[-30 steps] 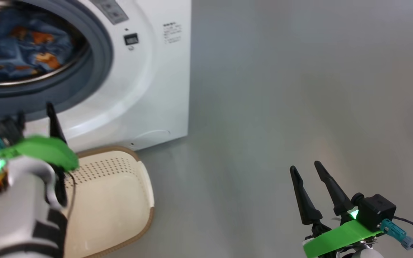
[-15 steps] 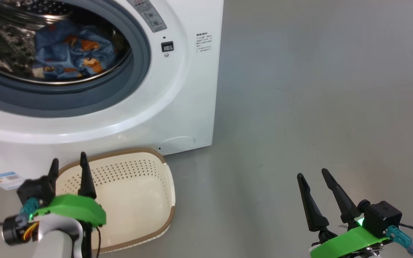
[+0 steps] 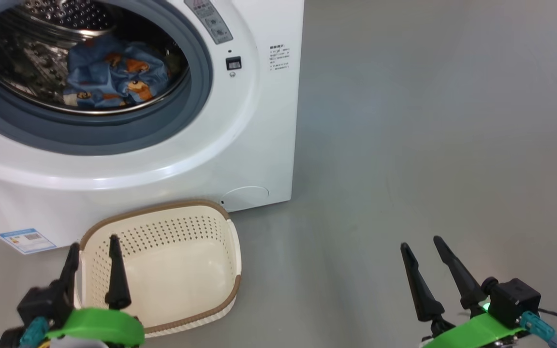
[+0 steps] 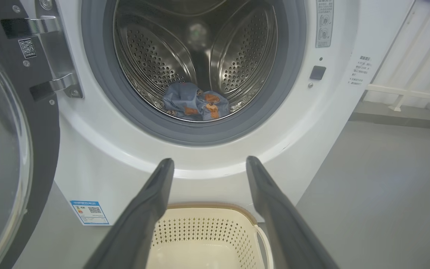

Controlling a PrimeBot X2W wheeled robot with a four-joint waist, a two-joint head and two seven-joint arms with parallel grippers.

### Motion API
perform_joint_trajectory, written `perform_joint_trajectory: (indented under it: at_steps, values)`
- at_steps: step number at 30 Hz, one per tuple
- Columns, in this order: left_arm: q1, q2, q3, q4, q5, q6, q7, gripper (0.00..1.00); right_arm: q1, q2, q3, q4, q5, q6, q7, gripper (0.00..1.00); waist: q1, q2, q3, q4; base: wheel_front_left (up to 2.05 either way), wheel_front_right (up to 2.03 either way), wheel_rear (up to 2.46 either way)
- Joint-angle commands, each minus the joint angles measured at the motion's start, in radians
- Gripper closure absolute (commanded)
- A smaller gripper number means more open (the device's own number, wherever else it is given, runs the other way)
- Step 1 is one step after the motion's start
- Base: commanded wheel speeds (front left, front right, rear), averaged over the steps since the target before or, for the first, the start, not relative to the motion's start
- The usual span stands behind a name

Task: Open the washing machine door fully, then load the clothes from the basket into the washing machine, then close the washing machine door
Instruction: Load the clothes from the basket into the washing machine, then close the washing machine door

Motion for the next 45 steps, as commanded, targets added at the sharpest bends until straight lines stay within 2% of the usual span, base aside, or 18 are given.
perform_joint_trajectory:
  at_steps: [1,13,32,45]
  values:
    - [0.018,0.010,0.036,-0.041,0.007,0.006,-0.006,0.00,0.015,-0.015,0.016,-0.020,-0.007,0.009,-0.005,0.00,0.0001,-0.0001,-0.014,0.002,0.00,0.00,0.00]
    - [0.128,0.007,0.012,-0.112,0.001,0.015,-0.006,0.00,0.039,-0.025,0.002,-0.027,-0.012,0.009,-0.005,0.00,0.0001,-0.0001,-0.052,0.027,0.00,0.00,0.00]
    - [0.257,0.007,-0.005,-0.192,-0.013,0.061,-0.006,0.00,0.063,-0.035,0.006,-0.028,-0.010,0.009,-0.005,0.00,0.0001,-0.0001,-0.111,0.079,-0.03,0.03,0.00]
    - [0.282,0.007,-0.021,-0.212,-0.020,0.071,-0.006,0.00,0.071,-0.036,0.006,-0.027,-0.009,0.009,-0.005,0.00,0.0001,-0.0001,-0.118,0.127,-1.08,1.08,0.00]
